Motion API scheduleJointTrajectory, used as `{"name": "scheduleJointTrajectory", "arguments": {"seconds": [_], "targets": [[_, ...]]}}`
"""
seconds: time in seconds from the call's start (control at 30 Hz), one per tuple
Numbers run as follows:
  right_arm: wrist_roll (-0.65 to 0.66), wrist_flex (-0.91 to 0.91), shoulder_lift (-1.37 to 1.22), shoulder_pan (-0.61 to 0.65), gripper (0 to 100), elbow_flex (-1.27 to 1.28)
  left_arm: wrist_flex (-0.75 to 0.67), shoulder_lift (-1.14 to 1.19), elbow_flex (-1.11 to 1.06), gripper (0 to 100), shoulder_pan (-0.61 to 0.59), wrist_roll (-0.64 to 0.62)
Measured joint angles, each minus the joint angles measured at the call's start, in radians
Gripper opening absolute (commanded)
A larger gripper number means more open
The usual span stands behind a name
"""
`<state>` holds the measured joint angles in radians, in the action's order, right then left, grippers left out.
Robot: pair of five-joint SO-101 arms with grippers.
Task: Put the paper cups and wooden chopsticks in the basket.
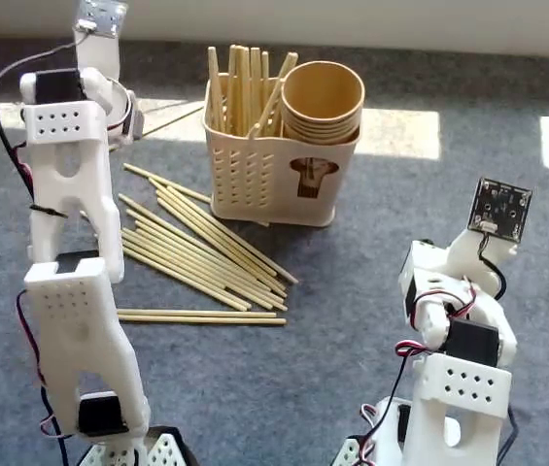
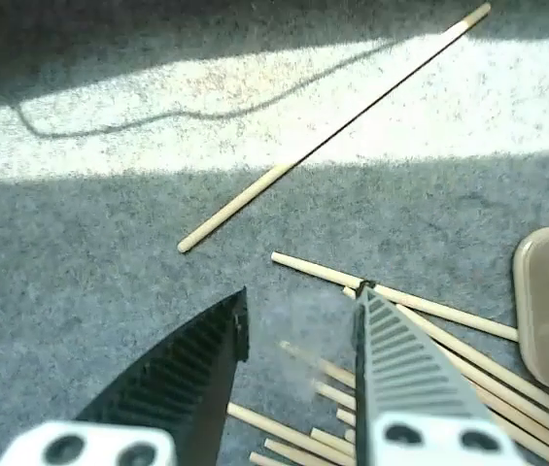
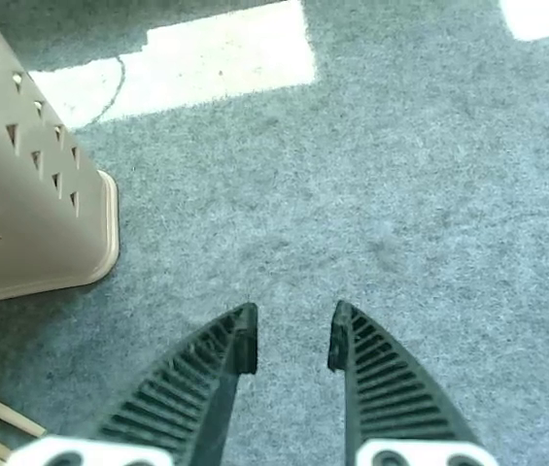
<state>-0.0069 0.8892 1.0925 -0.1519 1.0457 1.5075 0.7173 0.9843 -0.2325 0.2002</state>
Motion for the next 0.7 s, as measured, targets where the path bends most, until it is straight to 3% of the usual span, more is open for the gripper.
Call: {"name": "scheduleJointTrajectory", "arguments": {"seconds": [0.2, 0.7], "targets": [[0.000, -0.002, 0.000, 0.028, 13.4, 0.002, -0.054, 0.180, 0.133, 18, 0.000, 0.109], [0.000, -0.002, 0.000, 0.028, 13.4, 0.003, -0.281, 0.543, 0.379, 18, -0.035, 0.183]]}}
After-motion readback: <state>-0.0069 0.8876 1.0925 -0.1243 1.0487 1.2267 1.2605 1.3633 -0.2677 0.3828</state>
